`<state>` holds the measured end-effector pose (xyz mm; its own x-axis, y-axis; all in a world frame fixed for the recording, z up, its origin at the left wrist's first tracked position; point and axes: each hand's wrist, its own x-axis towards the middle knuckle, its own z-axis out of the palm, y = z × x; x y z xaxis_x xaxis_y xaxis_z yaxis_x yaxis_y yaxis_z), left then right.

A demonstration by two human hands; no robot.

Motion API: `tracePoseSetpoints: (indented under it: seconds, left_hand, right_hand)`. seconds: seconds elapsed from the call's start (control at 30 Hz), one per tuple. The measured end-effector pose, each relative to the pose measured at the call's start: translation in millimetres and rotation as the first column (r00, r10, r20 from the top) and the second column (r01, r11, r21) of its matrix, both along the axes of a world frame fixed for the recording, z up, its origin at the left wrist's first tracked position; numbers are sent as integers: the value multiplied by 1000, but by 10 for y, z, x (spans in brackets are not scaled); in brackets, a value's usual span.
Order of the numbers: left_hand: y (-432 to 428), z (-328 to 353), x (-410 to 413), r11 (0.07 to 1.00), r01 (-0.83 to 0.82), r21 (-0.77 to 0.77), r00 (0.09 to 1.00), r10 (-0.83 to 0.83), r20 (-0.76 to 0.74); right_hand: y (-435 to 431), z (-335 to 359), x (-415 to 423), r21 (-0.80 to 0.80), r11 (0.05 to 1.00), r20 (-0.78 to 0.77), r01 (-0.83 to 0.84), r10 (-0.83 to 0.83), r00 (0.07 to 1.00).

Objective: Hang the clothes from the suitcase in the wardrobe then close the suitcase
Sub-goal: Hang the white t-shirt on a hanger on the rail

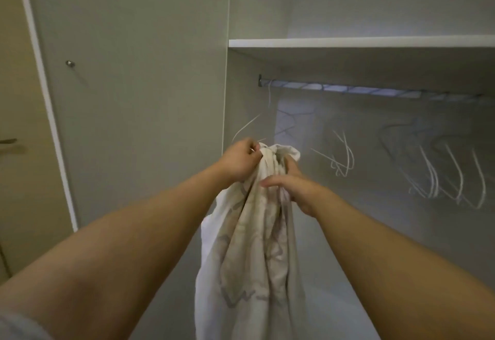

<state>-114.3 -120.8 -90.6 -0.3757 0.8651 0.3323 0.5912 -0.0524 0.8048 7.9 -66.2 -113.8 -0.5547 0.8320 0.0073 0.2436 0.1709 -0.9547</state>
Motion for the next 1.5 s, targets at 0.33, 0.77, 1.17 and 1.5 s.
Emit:
tracePoseSetpoints:
  seconds: [0.33,0.77,1.17,1.5]
  left_hand:
    - [150,-170,162,970,102,223,982,-134,136]
    - [172,-459,-15,982,76,-172,997,-70,38]
    - [235,6,511,963,268,-42,929,-269,-255]
    - [217,62,371,911,27,-411,773,-280,-569]
  right_hand:
    - [13,-24,-4,22,988,-212,155,-147,966]
    - [252,-1,436,-161,916,-328,368,-401,855]
    - [107,63,516,248,965,54,90,-107,993]
    - [137,130,623,410,846,131,341,-425,896]
